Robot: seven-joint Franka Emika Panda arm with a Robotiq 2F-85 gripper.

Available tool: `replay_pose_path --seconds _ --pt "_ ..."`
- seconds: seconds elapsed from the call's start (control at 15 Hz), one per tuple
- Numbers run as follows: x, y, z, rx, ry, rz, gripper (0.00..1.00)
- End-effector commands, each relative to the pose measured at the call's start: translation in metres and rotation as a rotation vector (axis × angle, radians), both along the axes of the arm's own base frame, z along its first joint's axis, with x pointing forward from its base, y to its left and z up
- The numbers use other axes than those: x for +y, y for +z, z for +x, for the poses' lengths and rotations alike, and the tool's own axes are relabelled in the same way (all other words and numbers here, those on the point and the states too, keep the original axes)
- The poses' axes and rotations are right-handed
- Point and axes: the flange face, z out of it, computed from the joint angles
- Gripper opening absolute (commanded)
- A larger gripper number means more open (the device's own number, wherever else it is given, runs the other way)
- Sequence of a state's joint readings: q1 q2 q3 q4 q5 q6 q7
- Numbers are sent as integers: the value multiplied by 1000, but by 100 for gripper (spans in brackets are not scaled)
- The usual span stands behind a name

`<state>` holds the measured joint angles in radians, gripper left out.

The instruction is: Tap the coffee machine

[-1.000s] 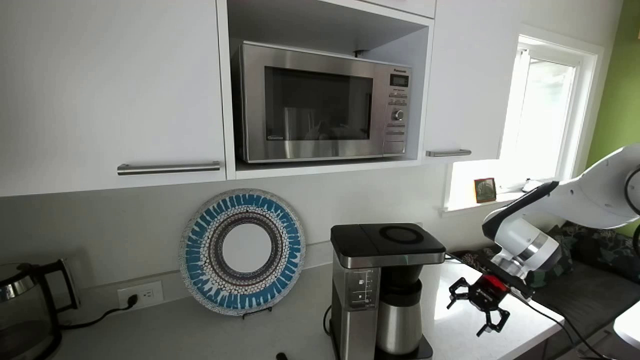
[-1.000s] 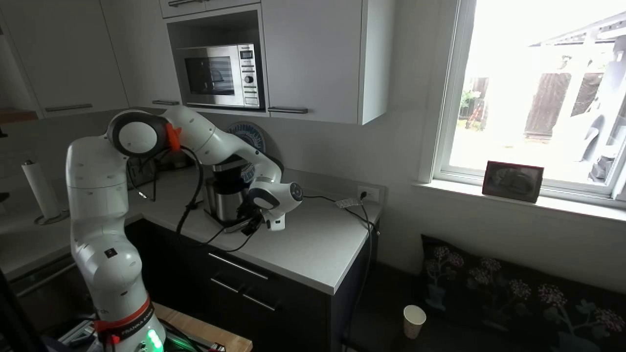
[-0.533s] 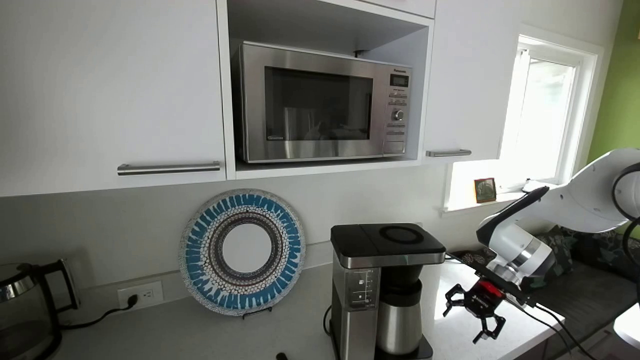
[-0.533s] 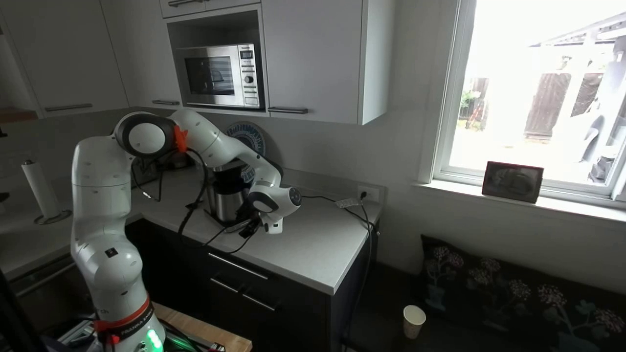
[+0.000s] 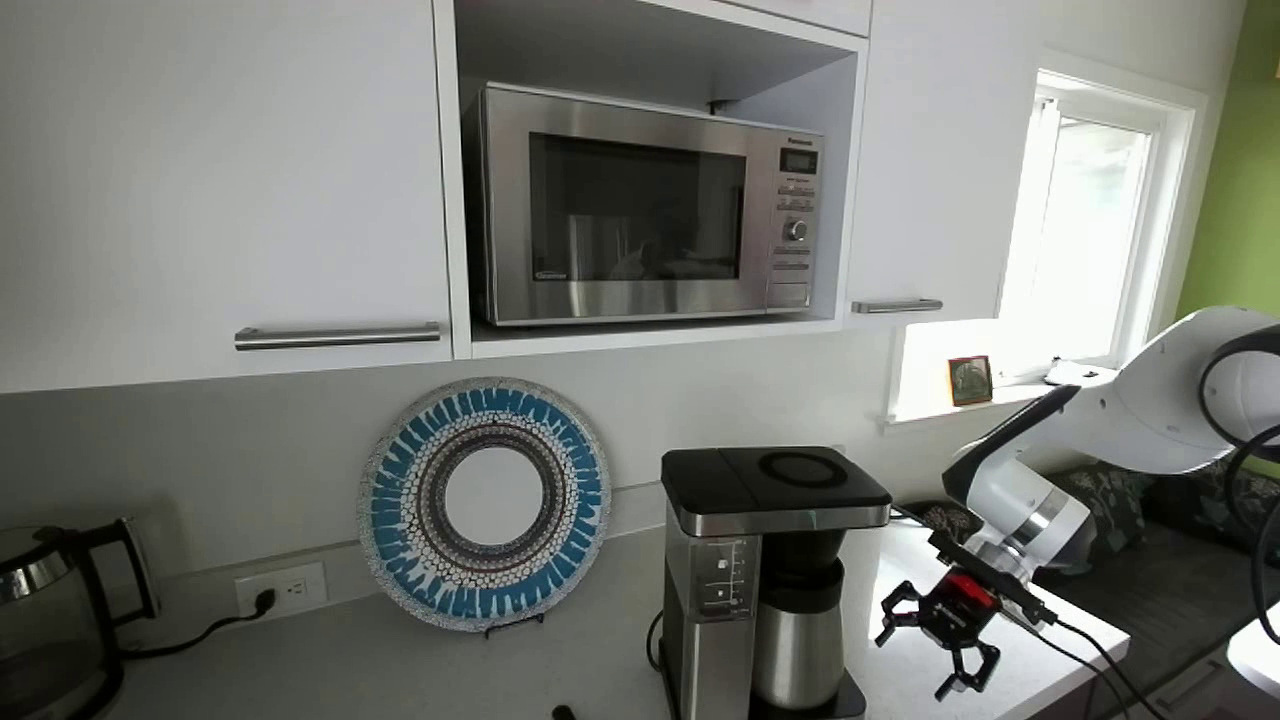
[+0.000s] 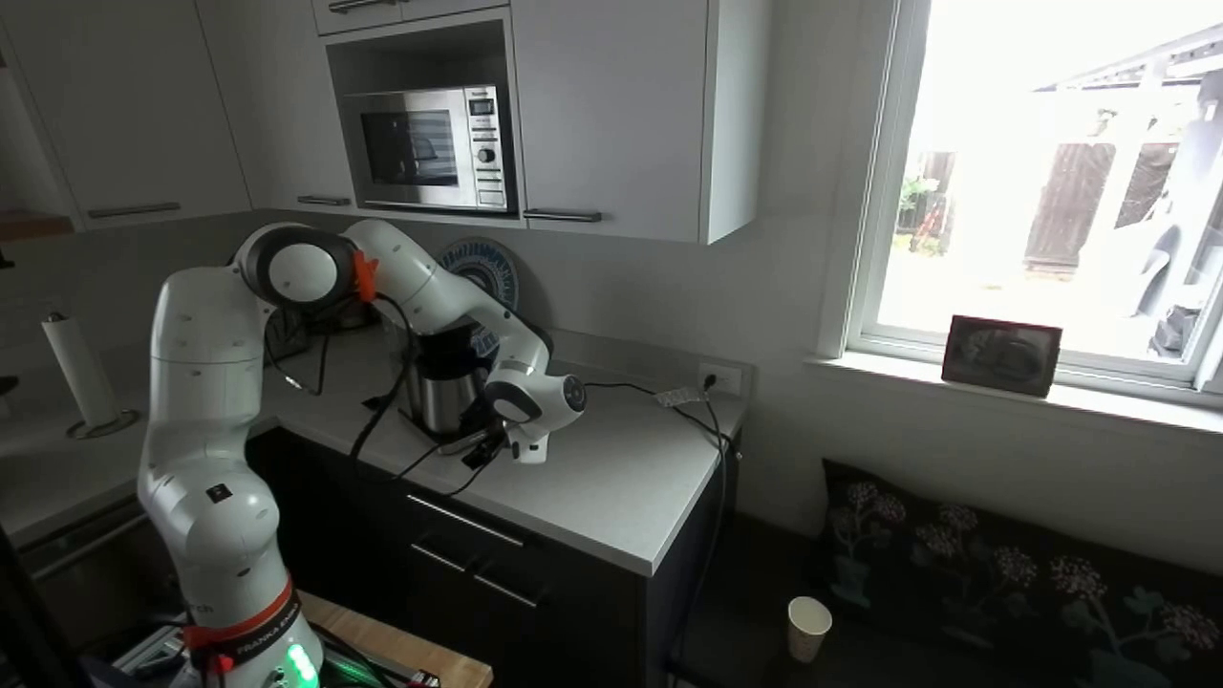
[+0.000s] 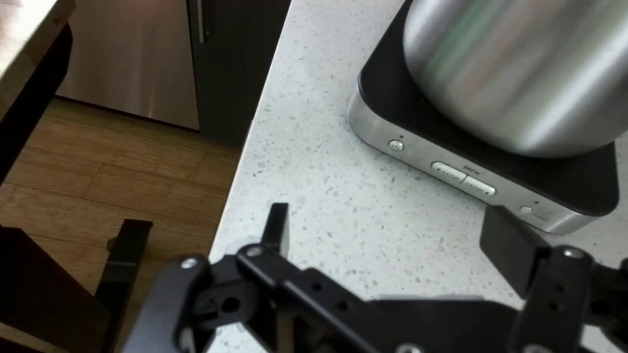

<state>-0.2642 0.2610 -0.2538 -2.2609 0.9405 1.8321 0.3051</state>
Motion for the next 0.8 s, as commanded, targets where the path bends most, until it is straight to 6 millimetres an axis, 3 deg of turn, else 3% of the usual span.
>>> replay_pose_path --seconds 0.0,0.6,0.73 --pt "8 -13 11 13 -58 23 73" --pt "25 -31 30 -6 -162 47 4" --pt "28 -35 34 -6 -180 36 0"
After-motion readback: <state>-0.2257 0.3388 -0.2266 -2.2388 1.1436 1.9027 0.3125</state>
